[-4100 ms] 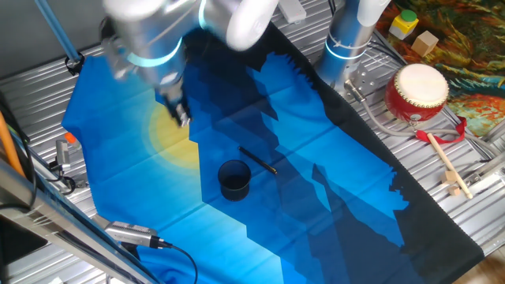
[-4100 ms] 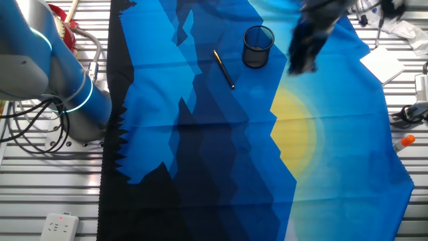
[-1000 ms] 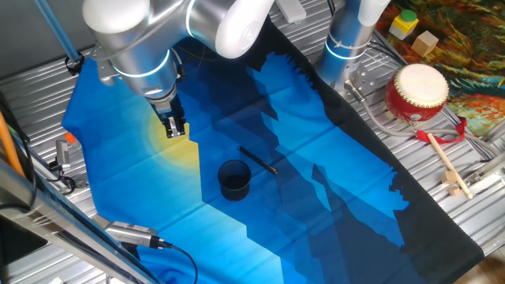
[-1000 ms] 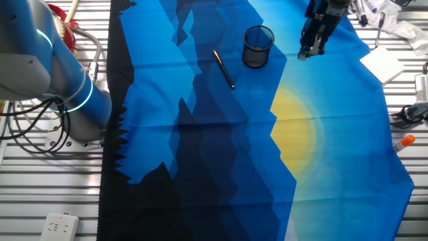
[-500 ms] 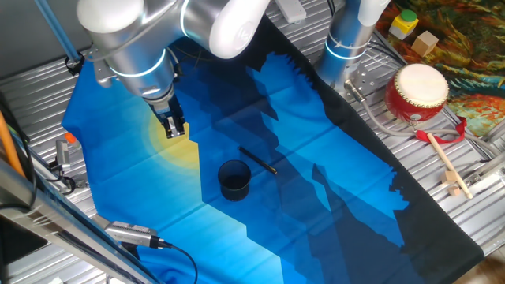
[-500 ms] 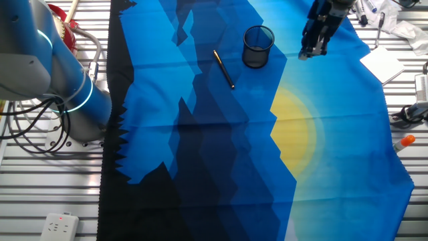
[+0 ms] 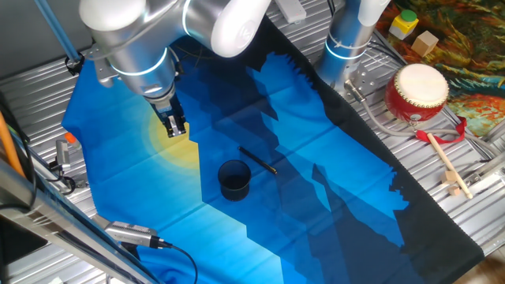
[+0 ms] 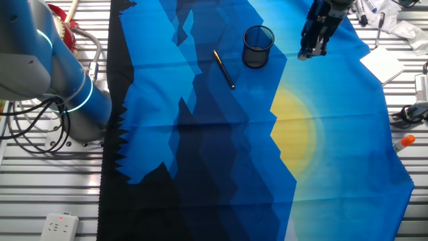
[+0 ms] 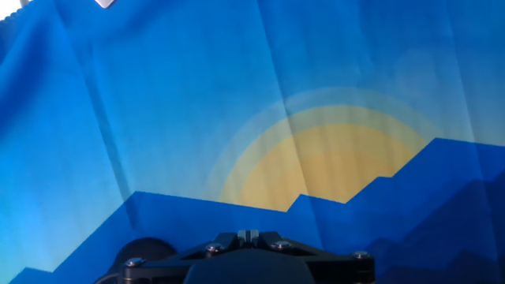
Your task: Put the pen into the pen holder
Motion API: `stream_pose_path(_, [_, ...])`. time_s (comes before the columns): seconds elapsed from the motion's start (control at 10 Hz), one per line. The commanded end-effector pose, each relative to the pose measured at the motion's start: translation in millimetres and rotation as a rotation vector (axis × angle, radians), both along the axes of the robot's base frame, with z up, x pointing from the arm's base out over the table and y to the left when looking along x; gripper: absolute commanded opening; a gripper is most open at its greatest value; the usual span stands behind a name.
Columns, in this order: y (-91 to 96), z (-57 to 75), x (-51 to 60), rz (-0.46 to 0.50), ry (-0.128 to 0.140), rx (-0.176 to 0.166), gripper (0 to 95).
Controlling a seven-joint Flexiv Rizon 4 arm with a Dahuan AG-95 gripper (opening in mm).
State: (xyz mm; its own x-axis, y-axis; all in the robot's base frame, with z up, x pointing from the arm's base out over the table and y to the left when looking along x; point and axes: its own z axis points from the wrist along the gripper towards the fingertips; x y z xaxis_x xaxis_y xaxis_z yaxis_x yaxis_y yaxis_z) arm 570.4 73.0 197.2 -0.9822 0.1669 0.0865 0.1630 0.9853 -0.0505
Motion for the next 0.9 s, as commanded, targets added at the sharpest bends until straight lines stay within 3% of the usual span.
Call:
stream_pose_path(0.1, [0.0, -0.2, 0.0, 0.006, -0.004, 0.001, 0.0])
stream_pose_path(0.4, [0.0, -0.2, 0.0, 0.039, -0.026, 0.004, 0.0])
stream_pose_path(0.9, [15.5, -12.8, -13.8, -0.033, 0.007, -0.005, 0.0])
